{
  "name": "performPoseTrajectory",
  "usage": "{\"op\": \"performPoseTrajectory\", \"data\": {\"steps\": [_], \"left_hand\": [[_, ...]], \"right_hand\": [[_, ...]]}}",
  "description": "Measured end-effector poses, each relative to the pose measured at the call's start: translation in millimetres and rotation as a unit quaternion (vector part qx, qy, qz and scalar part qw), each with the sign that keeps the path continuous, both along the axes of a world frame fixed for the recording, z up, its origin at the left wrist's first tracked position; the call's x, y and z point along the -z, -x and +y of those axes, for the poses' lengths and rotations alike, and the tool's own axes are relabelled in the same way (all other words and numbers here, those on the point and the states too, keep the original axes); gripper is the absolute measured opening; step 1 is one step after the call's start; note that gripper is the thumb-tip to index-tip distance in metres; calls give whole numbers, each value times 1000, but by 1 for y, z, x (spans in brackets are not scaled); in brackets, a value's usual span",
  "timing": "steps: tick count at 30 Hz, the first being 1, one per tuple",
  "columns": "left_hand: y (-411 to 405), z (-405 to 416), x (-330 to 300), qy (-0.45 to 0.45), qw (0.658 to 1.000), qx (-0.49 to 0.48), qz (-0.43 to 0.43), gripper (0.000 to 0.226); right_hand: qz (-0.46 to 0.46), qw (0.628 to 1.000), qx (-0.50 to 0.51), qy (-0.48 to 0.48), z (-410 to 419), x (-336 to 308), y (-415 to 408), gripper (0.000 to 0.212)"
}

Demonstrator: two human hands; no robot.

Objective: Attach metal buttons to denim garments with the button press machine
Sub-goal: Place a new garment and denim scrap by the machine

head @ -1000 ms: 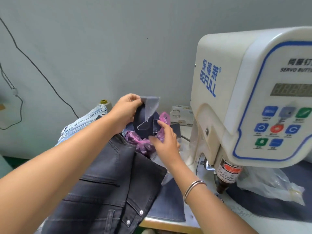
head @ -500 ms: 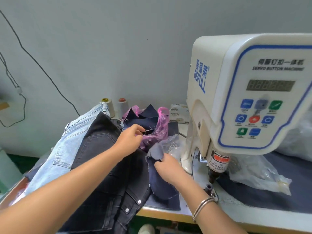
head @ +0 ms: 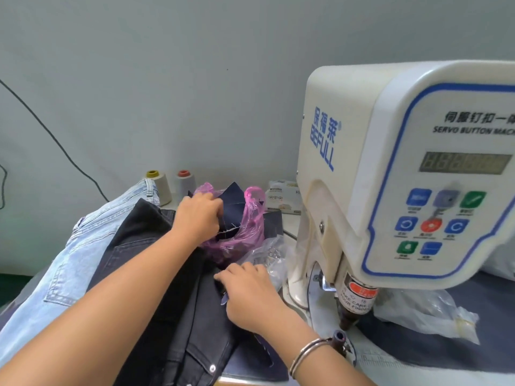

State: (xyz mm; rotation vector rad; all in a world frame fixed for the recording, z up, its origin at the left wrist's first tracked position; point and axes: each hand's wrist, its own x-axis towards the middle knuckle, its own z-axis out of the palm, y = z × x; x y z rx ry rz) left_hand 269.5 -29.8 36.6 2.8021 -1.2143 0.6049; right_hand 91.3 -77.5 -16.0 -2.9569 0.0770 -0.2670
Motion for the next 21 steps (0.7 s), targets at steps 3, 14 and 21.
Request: {"op": "performPoseTrajectory", "data": {"steps": [3, 14, 21], "left_hand": [[-10, -3, 1, -25, 996, -78, 19, 33], [-32, -13, -8, -126, 975, -93, 159, 34], [-19, -37, 16, -25, 963, 27, 266, 31]], "right_hand": [[-69, 995, 1, -71, 3, -5, -11, 30], [40, 990, 134, 16, -10, -27, -68, 26], [-38, 994, 95, 37, 0, -23, -54, 22]]}}
